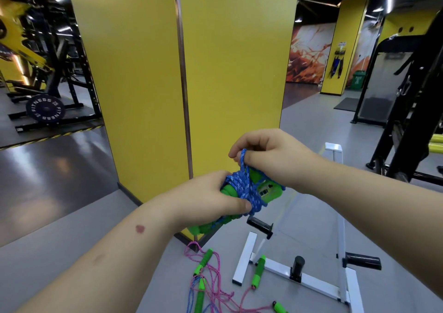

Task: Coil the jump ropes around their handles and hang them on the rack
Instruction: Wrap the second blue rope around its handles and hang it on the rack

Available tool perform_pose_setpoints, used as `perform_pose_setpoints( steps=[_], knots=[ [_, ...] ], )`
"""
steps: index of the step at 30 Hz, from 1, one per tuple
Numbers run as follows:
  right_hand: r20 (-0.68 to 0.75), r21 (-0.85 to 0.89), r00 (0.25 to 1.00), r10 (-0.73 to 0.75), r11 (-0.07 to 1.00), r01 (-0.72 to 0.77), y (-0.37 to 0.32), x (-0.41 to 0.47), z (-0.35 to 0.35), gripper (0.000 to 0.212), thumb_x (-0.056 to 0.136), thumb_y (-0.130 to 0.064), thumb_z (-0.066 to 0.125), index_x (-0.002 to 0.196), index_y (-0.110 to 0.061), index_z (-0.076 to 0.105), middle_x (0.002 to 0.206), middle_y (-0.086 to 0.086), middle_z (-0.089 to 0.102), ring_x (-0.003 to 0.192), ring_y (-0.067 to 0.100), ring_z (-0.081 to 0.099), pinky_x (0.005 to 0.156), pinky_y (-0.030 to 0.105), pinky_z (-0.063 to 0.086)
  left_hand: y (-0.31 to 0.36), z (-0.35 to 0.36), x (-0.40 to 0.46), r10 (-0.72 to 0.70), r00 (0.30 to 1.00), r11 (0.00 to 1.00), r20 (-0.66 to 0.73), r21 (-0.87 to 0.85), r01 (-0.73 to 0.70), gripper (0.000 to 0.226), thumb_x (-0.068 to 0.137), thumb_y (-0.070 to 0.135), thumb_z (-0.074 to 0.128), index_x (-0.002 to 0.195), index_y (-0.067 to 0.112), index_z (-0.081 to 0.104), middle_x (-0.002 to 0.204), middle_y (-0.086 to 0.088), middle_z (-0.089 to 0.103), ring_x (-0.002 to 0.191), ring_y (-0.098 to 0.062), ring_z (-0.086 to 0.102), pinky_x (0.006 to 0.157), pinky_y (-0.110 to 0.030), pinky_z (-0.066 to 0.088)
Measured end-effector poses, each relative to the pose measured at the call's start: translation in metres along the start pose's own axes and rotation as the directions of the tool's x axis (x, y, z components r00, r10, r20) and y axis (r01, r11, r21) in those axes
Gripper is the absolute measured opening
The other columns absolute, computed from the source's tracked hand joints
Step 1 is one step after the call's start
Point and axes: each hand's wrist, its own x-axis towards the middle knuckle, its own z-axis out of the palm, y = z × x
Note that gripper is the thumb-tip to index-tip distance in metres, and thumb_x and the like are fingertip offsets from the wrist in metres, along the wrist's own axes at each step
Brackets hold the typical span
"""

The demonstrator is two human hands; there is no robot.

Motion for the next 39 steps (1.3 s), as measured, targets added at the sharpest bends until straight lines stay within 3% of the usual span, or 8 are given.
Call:
perform_pose_setpoints(
  steps=[6,12,19,23,27,30,36,39],
  knots=[
    [-0.083,-0.001,0.992,-0.091,0.996,0.091,-0.024,-0.005,-0.010,0.017,0.097,-0.015,0.058,0.091,-0.026,0.070,0.073,-0.010,0.065,0.067,0.005,0.059,0.061,0.021,0.050,0.007,-0.014,-0.012,-0.103,0.993,0.898,0.060,-0.423,0.119,0.032,0.096,0.023,0.072,0.120,0.015,0.053,0.102,-0.018,0.069,0.078,-0.030,0.071,0.068,-0.043,0.060],
    [0.038,0.300,0.992,0.124,0.945,-0.130,-0.037,-0.002,-0.012,0.014,0.098,-0.009,0.051,0.085,-0.013,0.056,0.054,0.000,0.047,0.053,0.015,0.035,0.052,0.028,0.026,0.011,-0.020,-0.014,-0.135,0.989,0.881,-0.057,-0.464,0.093,0.036,0.093,0.024,0.076,0.118,0.016,0.051,0.106,-0.017,0.070,0.075,-0.029,0.070,0.067,-0.040,0.058],
    [0.037,0.414,0.991,0.127,0.901,-0.131,-0.045,-0.004,-0.014,0.011,0.098,-0.001,0.048,0.094,-0.010,0.053,0.077,0.011,0.072,0.065,0.019,0.058,0.060,0.030,0.040,0.011,-0.020,-0.018,-0.172,0.956,0.950,-0.239,-0.296,0.097,0.040,0.093,0.036,0.072,0.117,0.025,0.043,0.104,-0.013,0.069,0.076,-0.024,0.070,0.079,-0.051,0.062],
    [-0.122,0.285,0.982,0.147,0.952,-0.107,-0.047,0.001,-0.012,0.042,0.090,0.014,0.038,0.100,-0.016,0.065,0.106,0.007,0.074,0.067,0.025,0.072,0.056,0.032,0.054,0.013,-0.016,-0.020,-0.153,0.936,0.985,-0.317,-0.121,0.121,0.043,0.094,0.042,0.067,0.121,0.026,0.038,0.096,-0.008,0.069,0.074,-0.023,0.069,0.071,-0.044,0.063],
    [-0.121,0.042,0.989,0.084,0.996,-0.080,-0.054,0.001,-0.017,0.062,0.084,0.008,0.038,0.108,-0.037,0.072,0.091,-0.001,0.078,0.076,0.023,0.075,0.084,0.054,0.059,0.008,-0.012,-0.020,-0.175,0.927,0.984,-0.332,-0.050,0.168,0.044,0.095,0.045,0.065,0.123,0.026,0.036,0.093,-0.005,0.068,0.071,-0.022,0.067,0.065,-0.037,0.061],
    [-0.064,-0.242,0.998,-0.030,0.970,0.014,-0.065,-0.005,-0.013,0.069,0.083,0.007,0.035,0.117,-0.043,0.066,0.091,-0.013,0.075,0.064,0.013,0.069,0.077,0.046,0.060,0.002,-0.010,-0.021,-0.203,0.934,0.976,-0.294,-0.139,0.169,0.043,0.094,0.043,0.067,0.122,0.026,0.038,0.095,-0.008,0.070,0.068,-0.020,0.068,0.070,-0.043,0.063],
    [-0.169,-0.263,0.984,0.058,0.959,-0.101,-0.056,0.005,-0.015,0.070,0.084,0.007,0.032,0.131,-0.038,0.057,0.091,-0.014,0.065,0.052,-0.002,0.064,0.052,0.025,0.056,0.007,-0.012,-0.033,-0.044,0.981,0.998,-0.191,-0.047,0.035,0.045,0.085,0.049,0.072,0.118,0.038,0.043,0.092,-0.006,0.075,0.082,-0.026,0.076,0.071,-0.056,0.063],
    [-0.211,-0.199,0.973,0.089,0.971,-0.132,-0.044,0.010,-0.019,0.070,0.083,0.008,0.031,0.134,-0.031,0.058,0.125,-0.016,0.061,0.053,0.003,0.067,0.042,0.018,0.044,0.008,-0.017,-0.038,0.005,0.983,0.994,-0.184,-0.105,-0.025,0.045,0.075,0.053,0.072,0.110,0.043,0.047,0.091,-0.008,0.075,0.083,-0.032,0.075,0.072,-0.060,0.062]
  ],
)
